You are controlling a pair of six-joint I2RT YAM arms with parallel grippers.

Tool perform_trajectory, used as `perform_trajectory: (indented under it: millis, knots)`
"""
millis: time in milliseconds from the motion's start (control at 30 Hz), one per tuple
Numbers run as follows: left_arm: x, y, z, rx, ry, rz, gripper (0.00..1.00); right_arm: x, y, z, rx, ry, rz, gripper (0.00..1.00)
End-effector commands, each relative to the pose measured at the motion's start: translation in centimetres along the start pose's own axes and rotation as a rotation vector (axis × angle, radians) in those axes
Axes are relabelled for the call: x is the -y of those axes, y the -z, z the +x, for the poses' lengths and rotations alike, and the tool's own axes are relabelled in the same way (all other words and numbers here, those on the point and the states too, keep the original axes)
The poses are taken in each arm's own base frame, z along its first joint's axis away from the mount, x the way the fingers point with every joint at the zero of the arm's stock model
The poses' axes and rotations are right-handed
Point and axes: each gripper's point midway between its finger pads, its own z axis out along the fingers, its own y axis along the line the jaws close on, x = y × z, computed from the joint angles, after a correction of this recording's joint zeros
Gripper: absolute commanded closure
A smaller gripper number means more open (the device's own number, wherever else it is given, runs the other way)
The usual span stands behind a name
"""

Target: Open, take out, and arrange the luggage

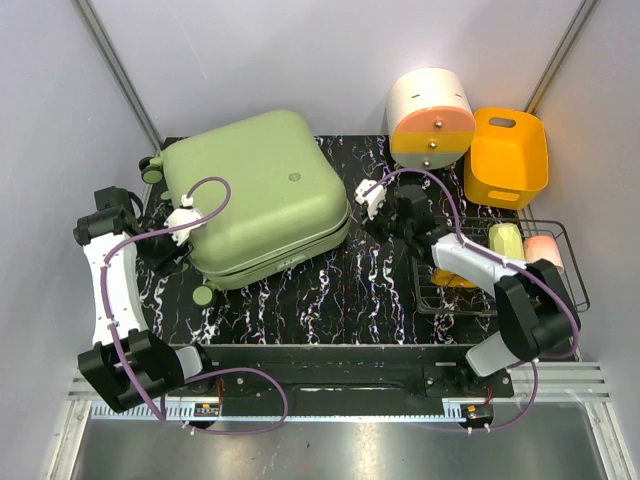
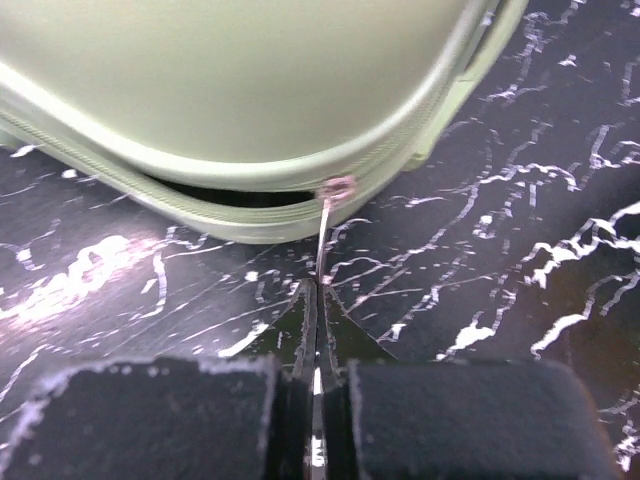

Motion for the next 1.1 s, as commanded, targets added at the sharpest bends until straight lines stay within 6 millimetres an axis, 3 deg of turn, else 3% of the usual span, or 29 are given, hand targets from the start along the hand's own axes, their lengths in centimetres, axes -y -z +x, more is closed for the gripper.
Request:
perform_trajectory:
  millis: [0, 133, 233, 367, 400, 433, 500, 533, 567, 600, 633, 700, 800, 833, 900, 933, 1000, 1033, 1067]
  knots:
    - [-0.8, 0.3, 4.1, -0.167, 0.084, -0.039, 1.0, 4.8, -0.8, -1.0, -0.02, -0.006, 0.149, 1.0]
    - [-1.3, 0.0, 4.1, -0.165, 0.085, -0.04, 1.0, 9.0, -1.3, -3.3, 0.023, 0.029, 0.239, 1.0]
    - [-1.5, -0.2, 4.2, -0.164, 0.088, -0.035, 1.0, 9.9, -2.5, -4.2, 0.058, 0.039, 0.223, 1.0]
    - [-1.8, -0.5, 4.1, -0.159, 0.096, -0.031, 1.0, 9.6, -4.3, -5.2, 0.105, 0.032, 0.167, 1.0]
    - [-1.8, -0.6, 4.1, -0.158, 0.102, -0.03, 1.0, 9.1, -4.9, -4.6, 0.089, 0.014, 0.129, 1.0]
    - [-1.8, -0.6, 4.1, -0.156, 0.103, -0.025, 1.0, 8.5, -5.1, -5.8, 0.111, 0.017, 0.076, 1.0]
    - [-1.5, -0.5, 4.0, -0.157, 0.107, -0.01, 0.95, 7.7, -4.7, -5.5, 0.091, -0.023, 0.001, 0.98]
    - [-1.4, -0.6, 4.0, -0.156, 0.107, 0.002, 0.89, 6.2, -4.3, -5.8, 0.111, -0.026, -0.087, 0.66]
    - [-1.2, -0.4, 3.9, -0.156, 0.106, 0.015, 0.85, 5.9, -3.3, -6.3, 0.126, 0.0, -0.112, 0.55]
    - [-1.1, -0.3, 3.8, -0.154, 0.102, 0.02, 0.82, 5.6, -2.7, -5.6, 0.108, -0.01, -0.131, 0.27]
    - [-1.1, -0.3, 3.7, -0.149, 0.105, 0.027, 0.78, 5.1, -2.4, -5.0, 0.097, -0.01, -0.146, 0.1]
    - [-1.2, -0.2, 3.4, -0.141, 0.104, 0.028, 0.76, 4.5, -0.8, -3.6, 0.051, -0.003, -0.182, 0.02]
    - [-1.1, -0.2, 3.2, -0.13, 0.101, 0.03, 0.73, 3.2, 0.6, -2.2, 0.008, -0.014, -0.253, 0.02]
    - [-1.2, -0.2, 3.1, -0.124, 0.096, 0.027, 0.73, 3.1, 0.9, -2.6, 0.023, -0.024, -0.29, 0.02]
    - [-1.1, -0.2, 3.1, -0.121, 0.098, 0.032, 0.71, 2.0, 1.2, -1.8, -0.004, -0.059, -0.368, 0.02]
    - [-1.1, -0.2, 3.0, -0.118, 0.096, 0.031, 0.71, 1.8, 1.3, -2.7, 0.023, -0.05, -0.405, 0.02]
    - [-1.1, -0.2, 3.0, -0.119, 0.098, 0.031, 0.7, 1.2, 0.9, -2.2, 0.014, -0.08, -0.464, 0.02]
    - [-1.1, -0.2, 3.0, -0.117, 0.097, 0.03, 0.7, 1.2, 0.7, -3.1, 0.038, -0.08, -0.491, 0.02]
    - [-1.1, -0.2, 3.0, -0.117, 0.096, 0.03, 0.7, 1.1, 0.0, -2.4, 0.027, -0.101, -0.517, 0.02]
